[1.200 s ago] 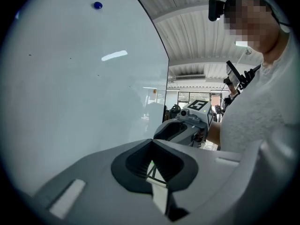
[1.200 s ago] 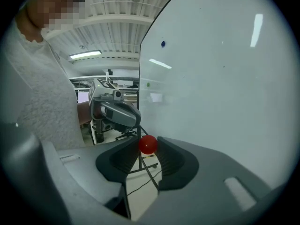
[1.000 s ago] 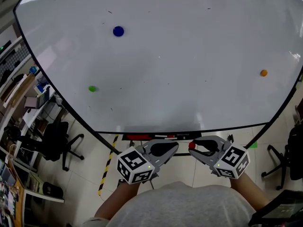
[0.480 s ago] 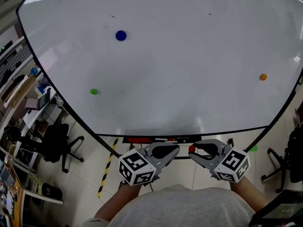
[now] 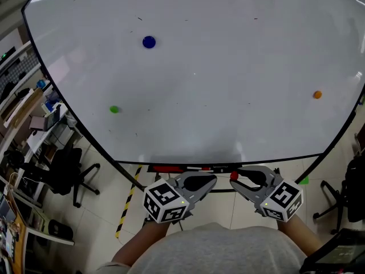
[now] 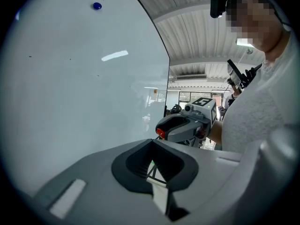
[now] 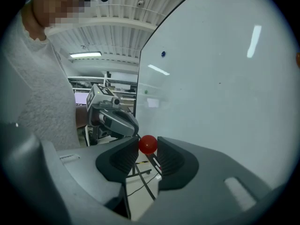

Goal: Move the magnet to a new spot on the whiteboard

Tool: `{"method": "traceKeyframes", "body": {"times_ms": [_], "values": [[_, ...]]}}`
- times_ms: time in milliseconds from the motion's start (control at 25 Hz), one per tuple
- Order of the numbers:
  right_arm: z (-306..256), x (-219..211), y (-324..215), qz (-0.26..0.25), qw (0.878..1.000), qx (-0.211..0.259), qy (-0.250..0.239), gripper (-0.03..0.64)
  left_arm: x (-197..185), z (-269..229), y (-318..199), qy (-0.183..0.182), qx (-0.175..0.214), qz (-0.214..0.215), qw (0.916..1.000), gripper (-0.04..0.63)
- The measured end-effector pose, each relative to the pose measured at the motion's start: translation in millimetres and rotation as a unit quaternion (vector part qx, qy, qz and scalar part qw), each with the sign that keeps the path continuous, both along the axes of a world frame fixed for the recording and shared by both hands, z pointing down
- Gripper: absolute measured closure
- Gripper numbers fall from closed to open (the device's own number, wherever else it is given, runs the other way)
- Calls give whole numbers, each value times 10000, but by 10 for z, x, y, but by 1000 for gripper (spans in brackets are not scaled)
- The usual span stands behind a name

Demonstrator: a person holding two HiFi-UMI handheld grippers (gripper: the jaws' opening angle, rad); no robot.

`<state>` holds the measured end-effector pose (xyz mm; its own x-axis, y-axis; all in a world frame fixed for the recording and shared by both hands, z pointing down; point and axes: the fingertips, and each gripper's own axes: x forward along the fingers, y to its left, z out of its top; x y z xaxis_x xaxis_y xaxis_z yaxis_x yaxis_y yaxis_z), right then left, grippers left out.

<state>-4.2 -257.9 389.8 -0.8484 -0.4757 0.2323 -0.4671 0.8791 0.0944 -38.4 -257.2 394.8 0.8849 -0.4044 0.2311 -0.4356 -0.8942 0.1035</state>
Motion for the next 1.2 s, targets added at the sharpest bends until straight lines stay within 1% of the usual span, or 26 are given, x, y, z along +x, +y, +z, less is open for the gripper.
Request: {"method": "traceKeyframes", "body": {"times_ms": [200,360,480,720,840,960,1040,1080,1120,1200], "values": [[-116,19,-67,82,9995,281,68,489,-26,17,-4,-77,25,-29,10000,612],[-260,20,-134,136,9975,661,213,489,-40,54,7,-113,0,-40,9999,613],[-413,-26,-200,139,9955,909,208,489,-51,61,2,-127,-3,-38,9999,612],[-708,-167,-368,166,9882,1472,398,489,-70,74,-20,-181,-1,-31,9998,612],[-780,-178,-506,222,9812,1793,680,489,-89,79,-42,-196,-6,-37,9998,613],[-870,-179,-634,285,9768,1971,783,489,-116,89,-60,-225,-26,-49,9997,612],[-971,-168,-734,392,9708,2192,896,489,-126,75,-74,-238,-17,-48,9997,612],[-1023,-163,-791,471,9655,2357,1001,489,-130,63,-85,-238,-2,-47,9997,613],[-1068,-158,-849,561,9588,2543,1136,489,-133,52,-97,-236,14,-46,9997,612],[-1127,-146,-960,765,9414,2935,1474,489,-130,38,-115,-238,37,-35,9997,612]]}}
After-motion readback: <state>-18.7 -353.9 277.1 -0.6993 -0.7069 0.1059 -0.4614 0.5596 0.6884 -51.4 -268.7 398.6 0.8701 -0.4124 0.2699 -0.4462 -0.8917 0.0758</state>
